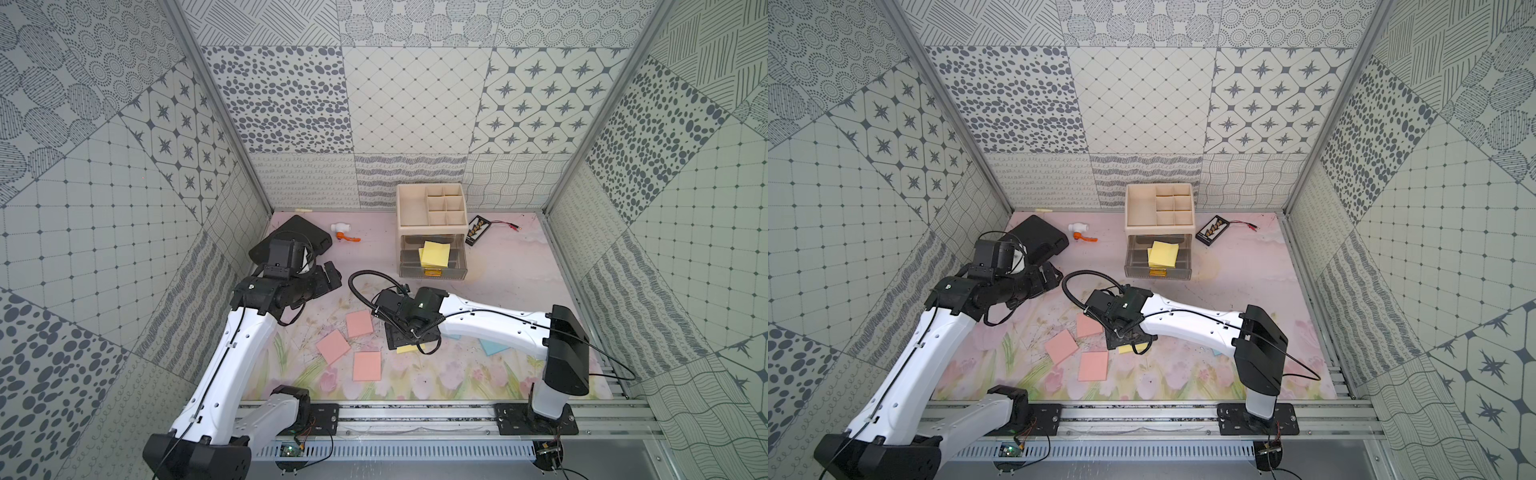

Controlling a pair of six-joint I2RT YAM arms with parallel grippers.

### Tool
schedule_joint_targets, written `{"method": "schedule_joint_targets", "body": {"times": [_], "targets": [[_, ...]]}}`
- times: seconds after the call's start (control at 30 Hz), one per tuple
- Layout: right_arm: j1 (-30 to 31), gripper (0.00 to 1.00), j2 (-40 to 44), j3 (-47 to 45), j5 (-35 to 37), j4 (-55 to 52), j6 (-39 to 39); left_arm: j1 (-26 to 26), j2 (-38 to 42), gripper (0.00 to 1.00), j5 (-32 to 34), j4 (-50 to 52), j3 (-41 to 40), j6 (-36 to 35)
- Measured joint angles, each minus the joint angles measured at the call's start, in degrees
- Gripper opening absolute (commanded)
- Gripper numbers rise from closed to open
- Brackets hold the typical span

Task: Please put the sticky notes in the drawer by color
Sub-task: Pick up the sticky notes from the center of the board, then place the sticky notes in the drawer.

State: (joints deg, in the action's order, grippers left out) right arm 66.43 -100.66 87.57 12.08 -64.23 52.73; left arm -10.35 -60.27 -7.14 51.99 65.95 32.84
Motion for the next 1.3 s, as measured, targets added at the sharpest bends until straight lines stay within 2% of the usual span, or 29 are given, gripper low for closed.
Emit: {"method": "schedule_joint_targets", "body": {"times": [0.33, 0.7, 0.9, 1.3], "targets": [[-7.32, 0.82, 6.99, 13.66, 2.38, -4.48, -6.95, 0.0, -0.59, 0.99, -0.55, -0.22, 0.04, 0.28], [-15.08, 0.83, 7.26, 26.47, 5.53, -5.97, -17.03, 0.0, -1.66, 0.99, -1.88, -0.37, 0.04, 1.33], [-19.71, 0.82, 6.73, 26.93, 6.91, -4.7, -20.68, 0.0, -2.56, 0.98, -2.49, -0.37, 0.52, 1.66], [-27.56, 0.82, 3.43, 21.29, 6.08, 2.71, -24.76, 0.0, -6.36, 0.98, -2.49, -0.17, 4.02, 1.66]]}}
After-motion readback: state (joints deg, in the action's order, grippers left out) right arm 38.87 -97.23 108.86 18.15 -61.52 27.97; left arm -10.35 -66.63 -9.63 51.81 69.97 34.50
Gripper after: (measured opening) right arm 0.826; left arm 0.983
